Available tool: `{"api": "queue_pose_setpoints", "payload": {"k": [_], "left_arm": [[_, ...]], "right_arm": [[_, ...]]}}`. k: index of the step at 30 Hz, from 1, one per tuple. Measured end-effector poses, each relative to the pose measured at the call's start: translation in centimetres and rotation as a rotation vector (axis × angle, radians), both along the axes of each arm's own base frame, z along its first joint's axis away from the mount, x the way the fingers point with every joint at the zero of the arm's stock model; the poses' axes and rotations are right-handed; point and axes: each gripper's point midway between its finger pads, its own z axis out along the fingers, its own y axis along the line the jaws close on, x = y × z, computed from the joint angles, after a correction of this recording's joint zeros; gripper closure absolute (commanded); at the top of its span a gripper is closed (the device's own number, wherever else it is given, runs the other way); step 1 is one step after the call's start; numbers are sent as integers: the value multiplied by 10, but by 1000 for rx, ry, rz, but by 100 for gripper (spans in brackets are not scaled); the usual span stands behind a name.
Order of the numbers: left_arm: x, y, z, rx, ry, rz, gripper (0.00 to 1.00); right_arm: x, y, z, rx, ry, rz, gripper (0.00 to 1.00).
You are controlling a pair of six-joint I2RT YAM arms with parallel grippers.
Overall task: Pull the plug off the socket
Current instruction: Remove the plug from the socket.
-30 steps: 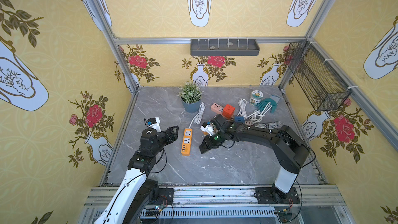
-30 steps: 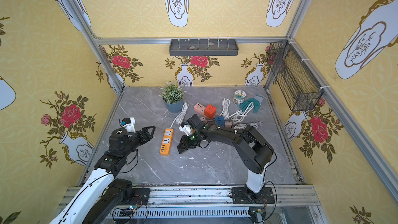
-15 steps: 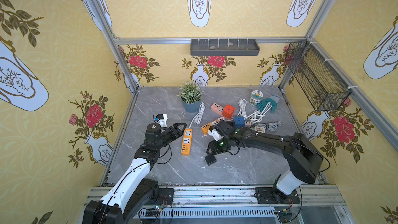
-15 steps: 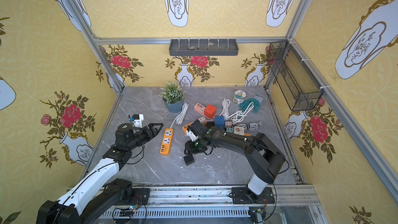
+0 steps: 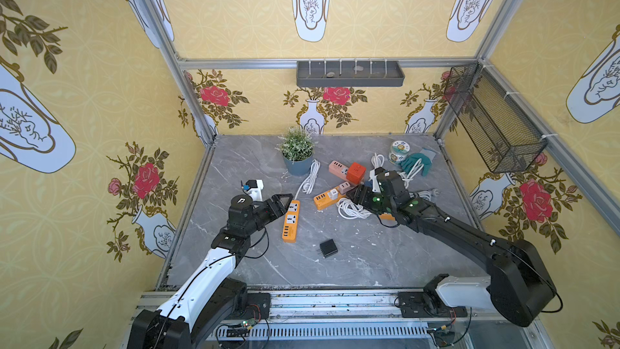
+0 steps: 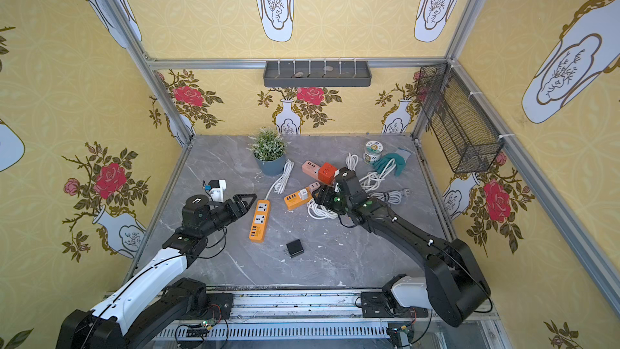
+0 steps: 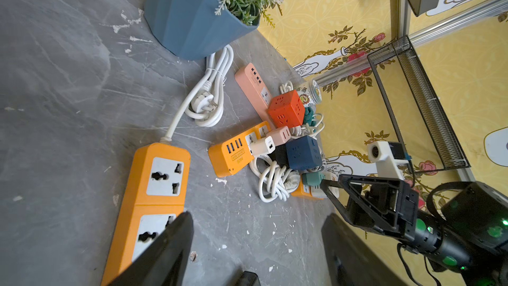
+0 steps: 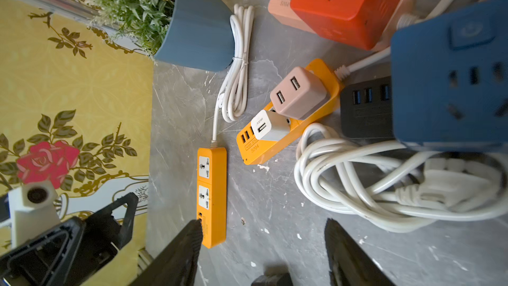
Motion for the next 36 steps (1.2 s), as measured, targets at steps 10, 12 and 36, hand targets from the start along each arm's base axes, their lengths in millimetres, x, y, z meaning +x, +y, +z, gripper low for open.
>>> {"api": "queue_pose_setpoints", "payload": {"k": [10, 12, 36], "left_arm": [[0, 7, -14, 14, 20, 39, 20], [0, 7, -15, 15, 25, 41, 20], [7, 2, 1, 53, -46, -20, 20]], "right_arm": [[47, 33, -30, -87, 368, -350, 21], [61, 32, -39, -124, 430, -435, 21], [98, 20, -78, -369, 502, -547, 71]]}}
